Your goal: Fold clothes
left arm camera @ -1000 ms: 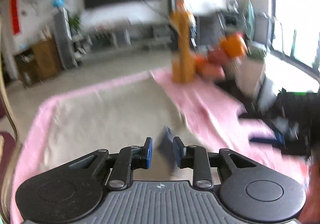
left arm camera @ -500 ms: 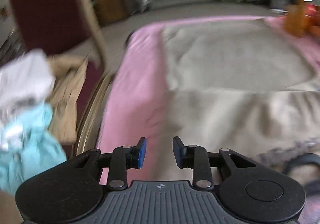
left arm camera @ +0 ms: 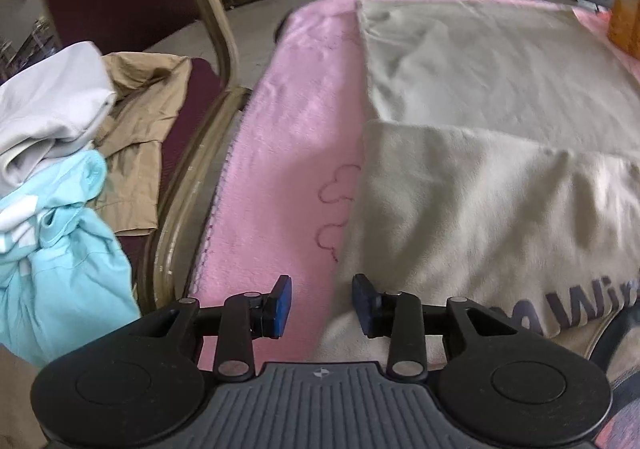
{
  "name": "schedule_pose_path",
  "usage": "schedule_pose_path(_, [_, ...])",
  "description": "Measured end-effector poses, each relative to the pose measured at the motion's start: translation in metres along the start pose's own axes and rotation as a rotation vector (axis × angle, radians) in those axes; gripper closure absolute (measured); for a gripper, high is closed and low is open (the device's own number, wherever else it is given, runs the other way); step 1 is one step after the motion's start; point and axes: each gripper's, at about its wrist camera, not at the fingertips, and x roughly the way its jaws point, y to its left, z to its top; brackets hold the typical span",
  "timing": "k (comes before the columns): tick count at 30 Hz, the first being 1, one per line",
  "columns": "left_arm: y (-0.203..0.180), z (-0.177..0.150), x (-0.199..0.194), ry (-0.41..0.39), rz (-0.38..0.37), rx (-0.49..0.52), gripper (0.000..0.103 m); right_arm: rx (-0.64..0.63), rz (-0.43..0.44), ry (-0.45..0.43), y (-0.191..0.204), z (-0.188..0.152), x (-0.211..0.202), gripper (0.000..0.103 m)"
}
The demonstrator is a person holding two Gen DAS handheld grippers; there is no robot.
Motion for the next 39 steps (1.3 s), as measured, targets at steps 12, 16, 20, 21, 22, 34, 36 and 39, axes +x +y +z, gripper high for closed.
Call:
schedule_pose_path(12, [0.021, -0.002, -0.019, -0.079, 0.011, -0.092, 0.066, -0.088, -0.006, -0.205, 0.021, -0.013, -0.039, 0.097])
schedule_pose_path(16, [0.025, 0.001, -0.02, -0.086, -0.012, -0.127, 0.066, -0.077, 0.03, -0.301, 0.02, -0.012, -0.064, 0.097])
schedule_pose_path(20, [0.028, 0.001, -0.021, -0.089, -0.023, -0.145, 0.066, -0.078, 0.02, -0.36, 0.018, -0.009, -0.078, 0.097])
schedule_pose_path(21, [0.027, 0.001, -0.021, -0.089, -0.022, -0.141, 0.066, -0.074, 0.01, -0.361, 0.016, -0.007, -0.077, 0.097])
schedule_pose_path(22, [0.025, 0.001, -0.021, -0.09, -0.024, -0.134, 0.066, -0.062, 0.003, -0.356, 0.014, -0.006, -0.075, 0.097])
schedule_pose_path(34, [0.014, -0.002, -0.019, -0.08, -0.028, -0.079, 0.065, 0.013, -0.092, -0.198, -0.006, 0.0, -0.033, 0.097])
schedule_pose_path(36, [0.012, -0.002, -0.017, -0.07, -0.028, -0.066, 0.065, -0.012, -0.123, -0.15, -0.004, -0.001, -0.018, 0.095])
schedule_pose_path(39, [0.011, -0.004, -0.017, -0.067, -0.02, -0.052, 0.065, -0.019, -0.168, -0.082, -0.005, 0.0, -0.003, 0.075])
